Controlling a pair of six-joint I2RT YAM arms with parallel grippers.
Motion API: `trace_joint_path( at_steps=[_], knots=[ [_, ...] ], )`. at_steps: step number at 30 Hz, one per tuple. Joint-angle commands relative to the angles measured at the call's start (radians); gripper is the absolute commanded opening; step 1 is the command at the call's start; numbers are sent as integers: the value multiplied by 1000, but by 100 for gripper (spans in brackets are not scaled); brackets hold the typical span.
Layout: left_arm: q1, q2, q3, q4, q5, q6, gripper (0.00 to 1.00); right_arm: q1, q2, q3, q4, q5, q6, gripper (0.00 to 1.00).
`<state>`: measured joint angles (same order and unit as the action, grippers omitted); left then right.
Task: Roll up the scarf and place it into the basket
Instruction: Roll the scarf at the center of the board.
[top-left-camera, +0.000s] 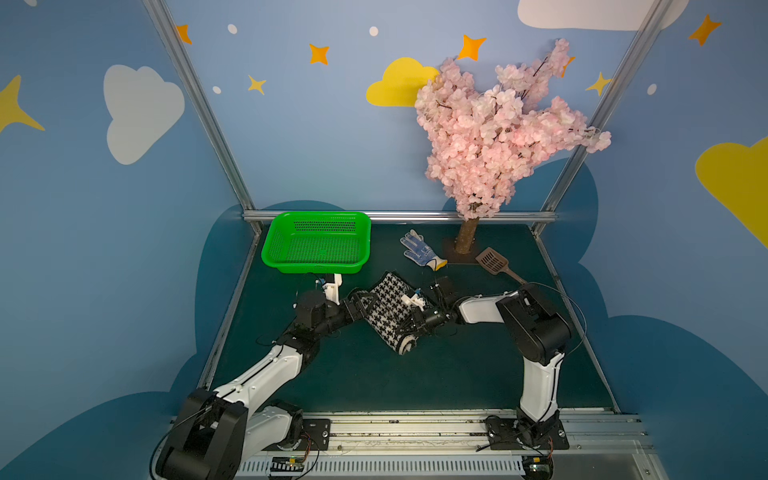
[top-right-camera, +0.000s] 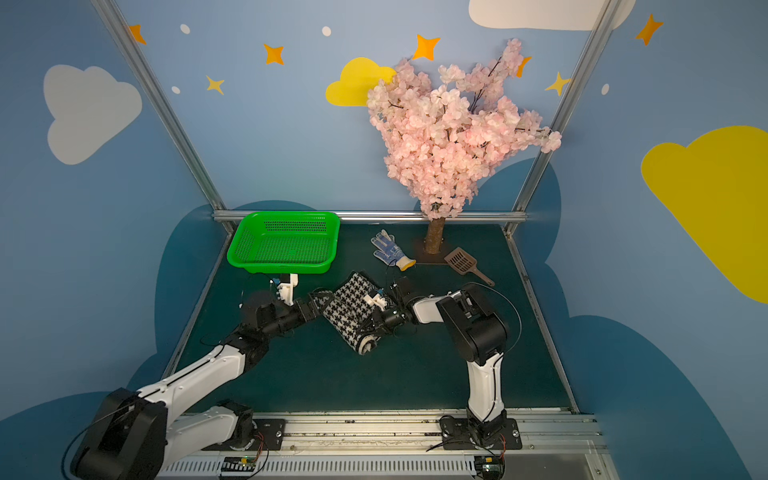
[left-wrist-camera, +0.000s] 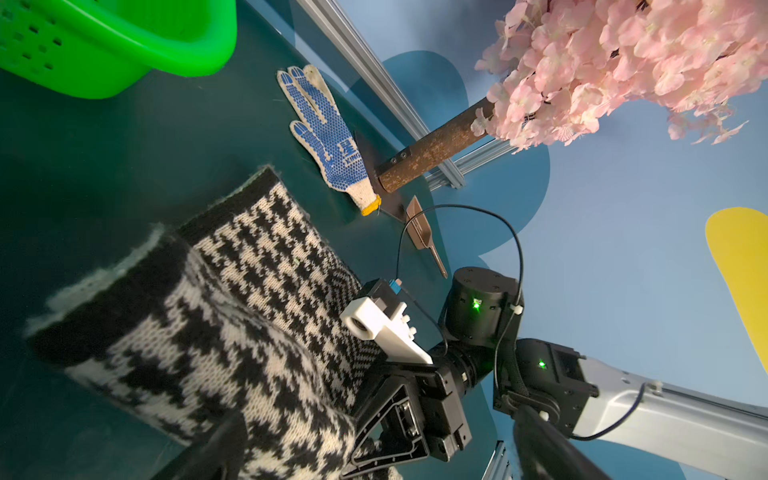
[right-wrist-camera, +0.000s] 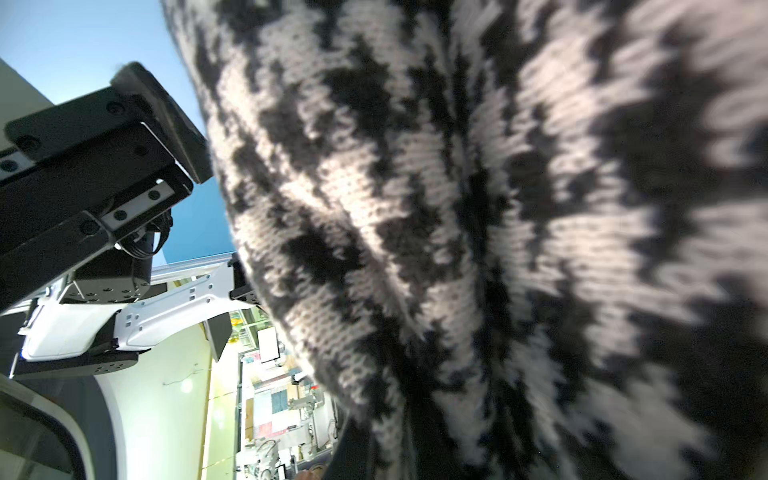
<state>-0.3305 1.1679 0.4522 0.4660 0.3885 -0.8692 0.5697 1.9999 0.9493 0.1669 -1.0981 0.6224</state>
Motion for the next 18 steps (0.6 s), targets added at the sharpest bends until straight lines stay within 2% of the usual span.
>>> trace_joint_path(
  at_steps=[1,4,11,14,18],
  knots=[
    [-3,48,19,73,-10,9,100,-35,48,-64,160,-15,104,0],
    [-7,104,33,106,-16,5,100,-50,73,-71,172,-17,103,0],
    [-40,224,63,256,13,-10,100,-26,79,-4,-39,28,-26,0],
    [-52,246,93,207,-18,0,100,-28,82,21,-83,33,-46,0],
    [-47,311,100,234,-59,-2,100,-26,91,41,-152,41,-84,0]
  ],
)
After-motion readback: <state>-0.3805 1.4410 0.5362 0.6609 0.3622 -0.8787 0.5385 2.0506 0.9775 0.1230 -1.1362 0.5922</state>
